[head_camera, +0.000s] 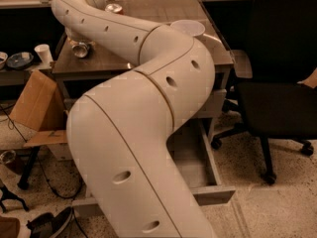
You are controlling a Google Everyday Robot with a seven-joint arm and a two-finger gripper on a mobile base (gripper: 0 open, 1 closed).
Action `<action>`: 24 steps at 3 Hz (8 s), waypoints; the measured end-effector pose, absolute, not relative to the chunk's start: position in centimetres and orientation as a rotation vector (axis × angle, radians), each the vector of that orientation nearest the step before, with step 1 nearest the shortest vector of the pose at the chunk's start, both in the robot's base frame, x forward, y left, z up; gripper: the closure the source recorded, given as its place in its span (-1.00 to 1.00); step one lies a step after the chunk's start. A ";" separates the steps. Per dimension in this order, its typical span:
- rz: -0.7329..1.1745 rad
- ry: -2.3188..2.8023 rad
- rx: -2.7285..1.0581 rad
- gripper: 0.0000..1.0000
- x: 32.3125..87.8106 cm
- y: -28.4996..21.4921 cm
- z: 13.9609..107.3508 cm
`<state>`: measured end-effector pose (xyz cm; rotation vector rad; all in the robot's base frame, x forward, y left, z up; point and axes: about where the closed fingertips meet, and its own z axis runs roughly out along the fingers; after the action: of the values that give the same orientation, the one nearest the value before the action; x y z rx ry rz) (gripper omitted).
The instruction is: Place redbull can into middle drawer
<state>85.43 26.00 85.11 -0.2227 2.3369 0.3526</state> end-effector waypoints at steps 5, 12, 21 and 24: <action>0.362 2.300 -0.406 1.00 78.0 17.5 91.2; 0.790 2.443 -1.291 1.00 65.2 8.6 79.1; 1.345 2.393 -1.164 1.00 58.9 4.4 47.9; 1.470 2.371 -1.087 0.15 58.2 3.8 42.4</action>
Offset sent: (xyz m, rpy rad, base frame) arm -0.0359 -0.0333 0.0453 -0.0468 -0.0596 0.0512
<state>58.23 3.79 42.38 -1.0866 2.3705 1.4704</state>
